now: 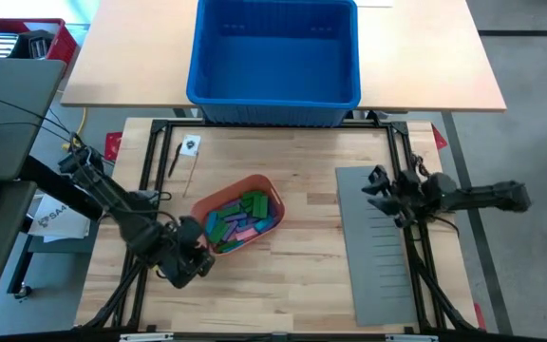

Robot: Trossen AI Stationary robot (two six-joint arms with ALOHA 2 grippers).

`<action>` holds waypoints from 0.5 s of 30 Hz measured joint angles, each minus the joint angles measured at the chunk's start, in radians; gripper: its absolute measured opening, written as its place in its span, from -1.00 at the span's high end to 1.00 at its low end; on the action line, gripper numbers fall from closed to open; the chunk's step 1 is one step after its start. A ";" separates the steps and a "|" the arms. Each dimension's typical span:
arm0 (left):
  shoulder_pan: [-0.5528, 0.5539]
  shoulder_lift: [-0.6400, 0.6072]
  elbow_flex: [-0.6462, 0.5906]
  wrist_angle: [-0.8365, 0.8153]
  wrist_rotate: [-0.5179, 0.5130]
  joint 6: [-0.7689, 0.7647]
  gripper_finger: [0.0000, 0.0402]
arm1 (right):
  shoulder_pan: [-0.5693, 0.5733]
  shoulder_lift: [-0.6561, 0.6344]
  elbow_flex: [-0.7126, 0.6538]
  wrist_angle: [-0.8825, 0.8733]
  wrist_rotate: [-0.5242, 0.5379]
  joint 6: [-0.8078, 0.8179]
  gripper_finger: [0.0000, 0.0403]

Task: Sort blocks
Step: Remove the blocks from the orange bin

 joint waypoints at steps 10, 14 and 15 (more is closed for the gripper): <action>-0.006 -0.001 0.000 0.000 -0.038 0.101 0.01 | 0.273 0.524 0.060 0.431 0.118 -0.060 0.18; 0.057 -0.023 0.010 -0.006 -0.067 0.204 0.01 | 0.290 0.704 0.204 0.323 0.225 -0.079 0.18; 0.084 -0.031 0.021 -0.007 -0.067 0.251 0.01 | 0.286 0.742 0.250 0.270 0.238 -0.098 0.18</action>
